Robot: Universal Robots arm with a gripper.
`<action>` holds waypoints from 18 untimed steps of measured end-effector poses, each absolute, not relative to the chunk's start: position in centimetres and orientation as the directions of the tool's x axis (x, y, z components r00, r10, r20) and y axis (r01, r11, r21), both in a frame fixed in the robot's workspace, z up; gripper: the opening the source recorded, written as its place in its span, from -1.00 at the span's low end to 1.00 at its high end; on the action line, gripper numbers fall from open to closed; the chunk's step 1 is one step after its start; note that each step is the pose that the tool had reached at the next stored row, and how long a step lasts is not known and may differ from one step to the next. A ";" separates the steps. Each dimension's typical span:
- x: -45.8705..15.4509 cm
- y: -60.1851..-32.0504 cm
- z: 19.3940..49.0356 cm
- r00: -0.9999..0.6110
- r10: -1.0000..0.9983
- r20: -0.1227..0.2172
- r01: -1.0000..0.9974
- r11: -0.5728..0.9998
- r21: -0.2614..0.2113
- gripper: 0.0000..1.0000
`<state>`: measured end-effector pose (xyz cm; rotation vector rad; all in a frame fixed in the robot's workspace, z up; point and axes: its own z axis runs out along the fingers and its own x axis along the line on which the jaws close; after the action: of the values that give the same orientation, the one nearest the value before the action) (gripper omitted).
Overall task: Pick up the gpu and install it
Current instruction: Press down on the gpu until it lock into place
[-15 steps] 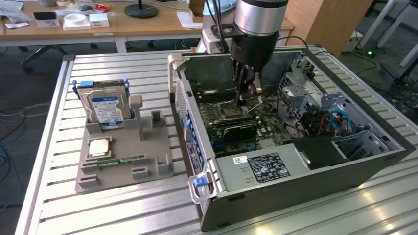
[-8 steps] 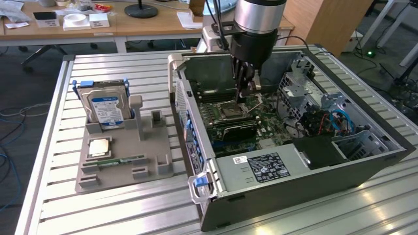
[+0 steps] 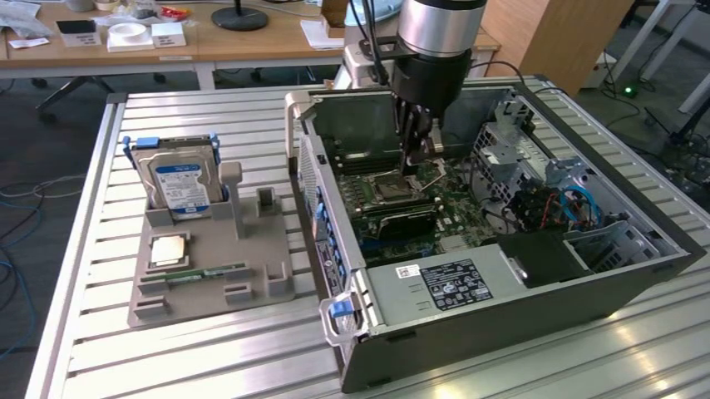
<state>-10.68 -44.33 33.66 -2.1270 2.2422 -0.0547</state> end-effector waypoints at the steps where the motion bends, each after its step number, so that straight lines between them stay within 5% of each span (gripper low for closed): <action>1: -10.6 -44.3 33.7 -0.053 -0.999 -0.012 -0.997 0.053 -0.052 -0.79; 5: -10.2 -44.3 33.7 -0.053 -0.999 -0.008 -0.999 0.053 0.008 -0.79; 18: -9.5 -45.0 33.2 -0.051 -0.999 -0.008 -0.999 0.051 0.009 -0.79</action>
<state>-9.49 -44.98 33.18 -2.1641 2.2777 0.0196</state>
